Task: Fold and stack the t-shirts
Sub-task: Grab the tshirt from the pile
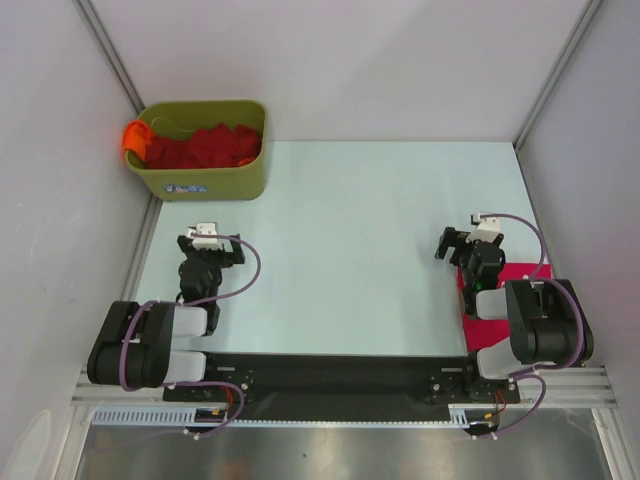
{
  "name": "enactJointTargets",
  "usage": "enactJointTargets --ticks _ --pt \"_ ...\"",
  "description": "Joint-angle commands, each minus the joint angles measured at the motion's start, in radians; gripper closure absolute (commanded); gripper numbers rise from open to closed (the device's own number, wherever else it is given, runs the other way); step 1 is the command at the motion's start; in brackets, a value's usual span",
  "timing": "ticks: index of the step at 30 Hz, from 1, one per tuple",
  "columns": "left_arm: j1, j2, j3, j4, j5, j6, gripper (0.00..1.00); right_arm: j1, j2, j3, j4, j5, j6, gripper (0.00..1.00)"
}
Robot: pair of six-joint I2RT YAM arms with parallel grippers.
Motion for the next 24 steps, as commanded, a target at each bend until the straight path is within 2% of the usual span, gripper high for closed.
enactJointTargets --ticks 1,2,3,5,6,8,9,10,11,12,13,14,16,17,18,19,20,21,22,24 --pt "0.006 -0.005 0.023 0.040 0.024 0.014 0.00 0.003 -0.045 0.021 0.058 -0.013 -0.021 0.00" --pt "0.006 -0.005 0.023 0.037 0.024 0.014 0.00 0.005 -0.082 0.037 0.015 -0.027 -0.032 0.00" --pt "0.006 -0.005 0.023 0.038 0.024 0.014 0.00 0.005 -0.116 0.092 -0.124 -0.033 -0.035 0.00" --pt "0.006 -0.005 0.023 0.040 0.024 0.012 0.00 -0.001 -0.221 0.142 -0.282 -0.034 -0.022 0.00" --pt "0.006 -0.004 0.024 0.040 0.024 0.015 0.00 -0.007 -0.257 0.169 -0.301 -0.056 -0.011 0.00" --pt "0.006 -0.028 0.009 0.047 0.141 0.053 0.00 -0.029 -0.353 0.241 -0.321 -0.108 0.026 0.01" --pt "0.006 -0.069 0.010 -0.004 0.202 0.076 0.00 -0.050 -0.380 0.268 -0.329 -0.151 0.044 0.00" --pt "0.006 -0.185 0.026 -0.087 0.282 0.127 0.00 -0.061 -0.394 0.299 -0.340 -0.177 0.058 0.00" --pt "0.006 -0.250 0.093 -0.315 0.395 0.153 0.00 -0.070 -0.411 0.381 -0.381 -0.198 0.069 0.00" --pt "0.004 -0.304 0.136 -0.413 0.434 0.167 0.00 -0.078 -0.411 0.425 -0.413 -0.249 0.083 0.00" --pt "0.004 -0.377 0.229 -0.496 0.432 0.135 0.00 -0.081 -0.411 0.478 -0.445 -0.267 0.083 0.00" --pt "0.004 -0.404 0.285 -0.646 0.388 0.117 0.00 -0.081 -0.403 0.562 -0.500 -0.280 0.087 0.00" --pt "0.004 -0.403 0.406 -0.771 0.341 0.138 0.00 -0.083 -0.382 0.636 -0.531 -0.313 0.113 0.00" --pt "0.006 -0.384 0.548 -0.889 0.299 0.146 0.00 -0.083 -0.374 0.682 -0.536 -0.326 0.127 0.00" --pt "0.006 -0.316 0.628 -0.946 0.204 0.150 0.00 -0.081 -0.366 0.698 -0.529 -0.350 0.137 0.00" --pt "0.009 -0.273 0.800 -1.067 0.155 0.167 0.00 -0.078 -0.347 0.712 -0.524 -0.369 0.165 0.00" --pt "0.013 -0.227 0.886 -1.126 0.127 0.178 0.00 -0.075 -0.337 0.725 -0.521 -0.389 0.173 0.00" --pt "0.030 -0.134 0.965 -1.188 0.169 0.202 0.00 -0.069 -0.323 0.745 -0.519 -0.422 0.179 0.00" --pt "0.039 -0.087 1.113 -1.242 0.198 0.243 0.00 -0.055 -0.308 0.753 -0.521 -0.429 0.198 0.00" --pt "0.049 0.013 1.266 -1.409 0.226 0.270 0.00 -0.037 -0.294 0.756 -0.521 -0.426 0.204 0.00"
